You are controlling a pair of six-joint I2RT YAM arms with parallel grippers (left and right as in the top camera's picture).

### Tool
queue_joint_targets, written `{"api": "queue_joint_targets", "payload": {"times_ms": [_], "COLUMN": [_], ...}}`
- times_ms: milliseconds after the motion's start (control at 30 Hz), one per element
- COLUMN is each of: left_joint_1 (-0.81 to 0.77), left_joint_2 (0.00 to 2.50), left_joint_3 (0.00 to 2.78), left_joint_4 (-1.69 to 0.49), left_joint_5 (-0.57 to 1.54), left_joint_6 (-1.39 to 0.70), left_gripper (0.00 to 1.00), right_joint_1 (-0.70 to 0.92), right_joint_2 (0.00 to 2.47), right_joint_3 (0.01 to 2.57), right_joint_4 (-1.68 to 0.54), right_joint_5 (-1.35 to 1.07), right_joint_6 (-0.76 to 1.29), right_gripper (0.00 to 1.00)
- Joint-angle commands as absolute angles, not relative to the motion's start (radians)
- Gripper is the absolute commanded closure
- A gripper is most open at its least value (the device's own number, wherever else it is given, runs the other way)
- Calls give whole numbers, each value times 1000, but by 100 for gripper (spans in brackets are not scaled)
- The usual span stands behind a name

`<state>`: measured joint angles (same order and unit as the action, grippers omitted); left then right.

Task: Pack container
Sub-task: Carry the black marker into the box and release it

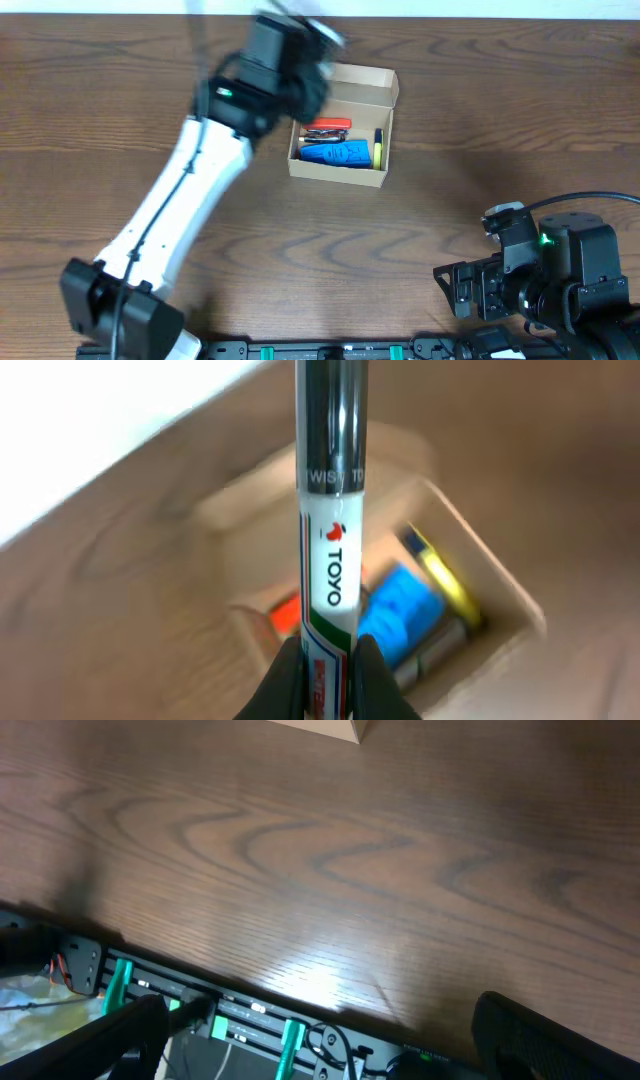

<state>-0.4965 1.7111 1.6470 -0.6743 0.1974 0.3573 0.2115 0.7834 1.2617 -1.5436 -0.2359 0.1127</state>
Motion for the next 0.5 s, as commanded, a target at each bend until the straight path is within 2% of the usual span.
{"api": "queue_joint_targets", "payload": {"times_ms": [0, 133, 467], "left_joint_1": [-569, -617, -617], "left_joint_2": [1747, 1780, 1925], "left_joint_3": [1639, 1639, 1639], "left_joint_4": [-723, -726, -722], "left_joint_5": [233, 173, -48], "left_joint_6": [983, 1224, 1367], "left_gripper": [94, 94, 94], "right_joint_1": [204, 204, 204], "right_joint_2": [784, 784, 784], "right_joint_3": [1273, 1273, 1273], "right_joint_4": [-1541, -1541, -1541], "right_joint_5": [-239, -239, -239], "right_joint_6": [99, 99, 99], "right_gripper": [1, 1, 1]}}
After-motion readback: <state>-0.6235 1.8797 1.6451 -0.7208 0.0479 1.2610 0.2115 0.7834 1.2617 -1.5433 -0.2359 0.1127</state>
